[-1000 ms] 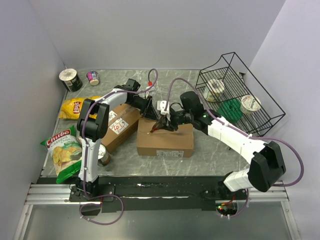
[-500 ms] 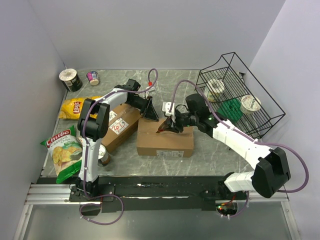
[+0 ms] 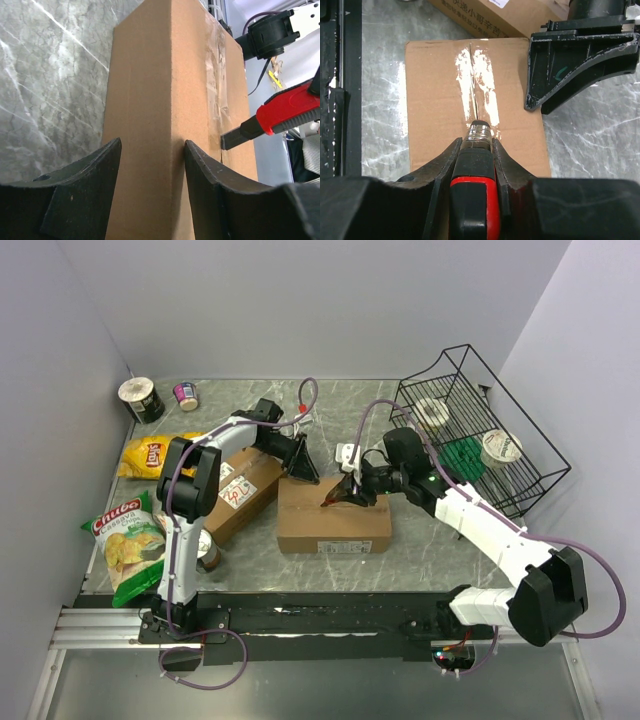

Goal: Unpack the express box
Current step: Cut the express box at the center of the board.

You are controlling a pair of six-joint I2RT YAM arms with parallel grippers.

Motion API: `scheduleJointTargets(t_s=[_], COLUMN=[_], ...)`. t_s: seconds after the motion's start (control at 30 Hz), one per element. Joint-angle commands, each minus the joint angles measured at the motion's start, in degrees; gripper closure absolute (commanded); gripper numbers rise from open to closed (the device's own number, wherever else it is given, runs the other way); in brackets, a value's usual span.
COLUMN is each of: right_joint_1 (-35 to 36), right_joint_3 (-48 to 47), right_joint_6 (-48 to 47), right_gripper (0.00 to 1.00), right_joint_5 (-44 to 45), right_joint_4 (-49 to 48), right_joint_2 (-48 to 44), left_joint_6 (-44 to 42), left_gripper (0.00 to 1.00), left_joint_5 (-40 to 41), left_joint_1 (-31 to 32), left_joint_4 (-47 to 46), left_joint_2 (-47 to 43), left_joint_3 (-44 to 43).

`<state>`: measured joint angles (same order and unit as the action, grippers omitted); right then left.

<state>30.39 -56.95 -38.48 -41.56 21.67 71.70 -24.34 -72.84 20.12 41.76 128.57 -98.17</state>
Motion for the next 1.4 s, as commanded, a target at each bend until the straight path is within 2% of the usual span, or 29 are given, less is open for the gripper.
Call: scheduleJointTargets(t_s=[0.0, 0.17, 0.5, 0.8, 0.93, 1.07, 1.17, 1.23, 1.37], right_joint_1=[-2.5, -3.4, -3.8, -3.8, -3.8, -4.5, -7.1, -10.4, -12.2], right_joint_3=[0.1, -0.9, -1.8, -7.2, -9.2, -6.6, -3.9, -1.5, 0.6], right_joint_6=[0.2, 0.1, -10.3, -0.6, -0.9, -6.0, -11.7, -16.8, -23.7], right_gripper=[1.0, 1.0, 1.0, 1.0, 1.0, 1.0, 1.0, 1.0, 1.0], right_joint_5=[1.7, 0.5, -3.5, 0.5, 0.7, 2.2, -0.6, -6.6, -8.5], right_joint_4=[6.7, 9.2, 13.8, 18.9, 21.9, 22.7, 23.0, 24.4, 25.4], right_joint_2=[-1.9, -0.8, -1.5, 2.6, 3.5, 2.0, -2.1, -4.1, -7.1], left_joint_6=[-5.7, -5.8, -6.3, -6.6, -7.0, -7.8, -8.7, -9.3, -10.2], left_gripper=[0.43, 0.44, 0.46, 0.48, 0.49, 0.5, 0.52, 0.52, 0.53], left_joint_5=[9.2, 9.3, 10.3, 10.8, 11.0, 11.2, 11.5, 11.7, 11.8], left_joint_1=[-0.3, -0.1, 0.9, 1.2, 1.3, 1.5, 1.9, 2.3, 2.6], left_joint_4=[-0.1, 0.0, 0.5, 0.6, 1.0, 1.5, 1.7, 2.0, 2.7], left_joint_2=[3.8, 4.1, 4.7, 4.9, 5.0, 5.4, 5.4, 5.5, 5.8], left_joint_3=[0.4, 0.4, 0.1, -0.1, -0.6, -1.1, -1.0, -0.9, -1.2])
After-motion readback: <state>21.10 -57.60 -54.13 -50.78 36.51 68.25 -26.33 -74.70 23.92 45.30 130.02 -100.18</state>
